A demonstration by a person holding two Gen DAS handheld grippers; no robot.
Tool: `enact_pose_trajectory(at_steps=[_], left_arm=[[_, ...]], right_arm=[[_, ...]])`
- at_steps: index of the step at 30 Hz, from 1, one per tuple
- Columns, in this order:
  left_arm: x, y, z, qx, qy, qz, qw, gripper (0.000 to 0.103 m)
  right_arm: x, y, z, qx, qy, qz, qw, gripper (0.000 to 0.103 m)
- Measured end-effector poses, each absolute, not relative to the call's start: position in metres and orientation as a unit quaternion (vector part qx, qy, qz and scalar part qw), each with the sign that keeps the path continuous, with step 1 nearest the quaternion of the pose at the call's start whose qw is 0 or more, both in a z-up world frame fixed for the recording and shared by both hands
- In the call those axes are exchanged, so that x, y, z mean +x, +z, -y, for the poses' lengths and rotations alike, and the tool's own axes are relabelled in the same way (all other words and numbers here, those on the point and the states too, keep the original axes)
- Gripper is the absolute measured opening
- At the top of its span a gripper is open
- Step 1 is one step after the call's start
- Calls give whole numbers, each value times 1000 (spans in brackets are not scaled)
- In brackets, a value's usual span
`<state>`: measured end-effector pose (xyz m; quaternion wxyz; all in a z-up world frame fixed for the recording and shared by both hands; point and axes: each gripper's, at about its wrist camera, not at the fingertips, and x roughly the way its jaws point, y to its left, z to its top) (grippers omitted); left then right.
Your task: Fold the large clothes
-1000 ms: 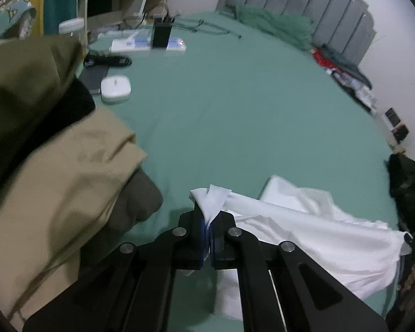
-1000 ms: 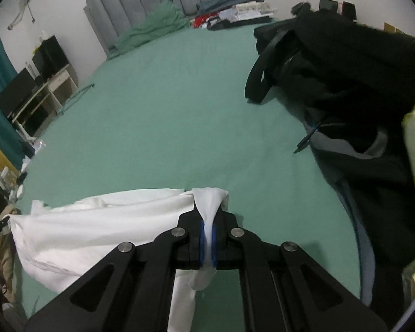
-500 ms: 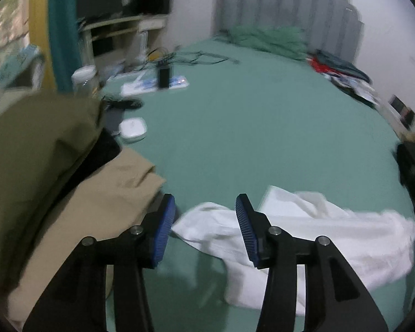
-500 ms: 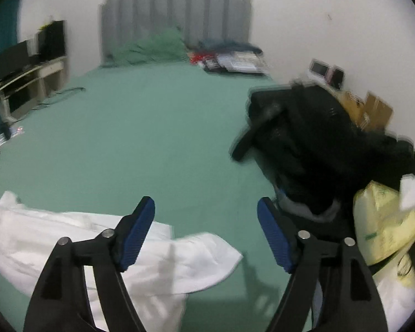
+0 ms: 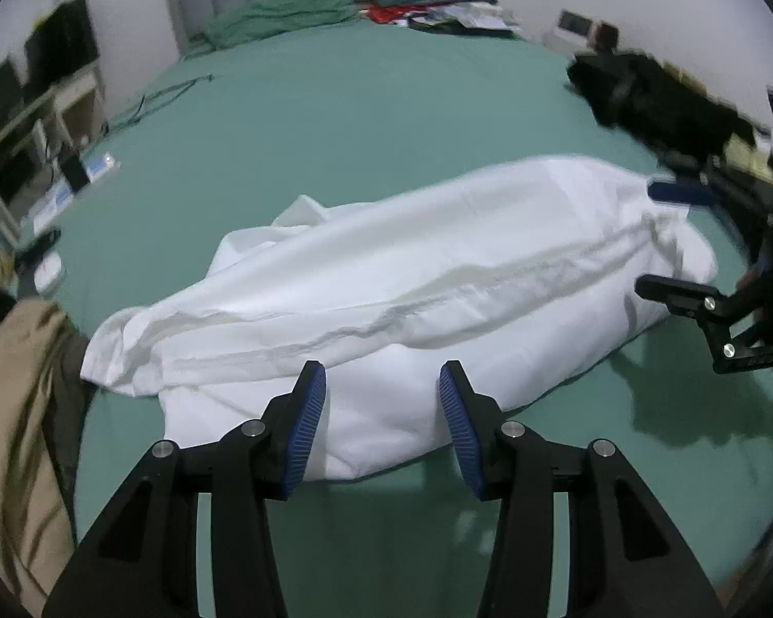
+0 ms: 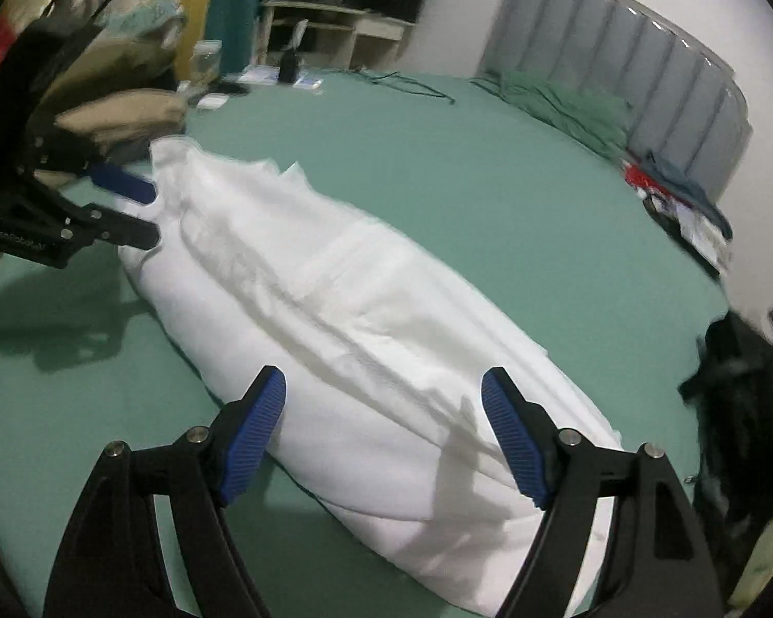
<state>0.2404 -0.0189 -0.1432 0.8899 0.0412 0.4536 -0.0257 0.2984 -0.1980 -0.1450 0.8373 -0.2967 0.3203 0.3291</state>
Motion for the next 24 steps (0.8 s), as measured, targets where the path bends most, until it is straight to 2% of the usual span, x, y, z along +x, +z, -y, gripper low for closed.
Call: enact_pose_trajectory(at_steps=[7, 11, 24], left_arm=[[268, -151, 23, 73, -19, -464, 883, 49], [289, -146, 22, 85, -14, -458, 885, 49], [404, -157, -41, 58, 70, -489, 867, 49]], right_arm=[[333, -147, 203, -257, 282, -342, 859, 79], [367, -135, 212, -197, 256, -347, 881, 79], [466, -147, 219, -182, 164, -379, 892, 79]])
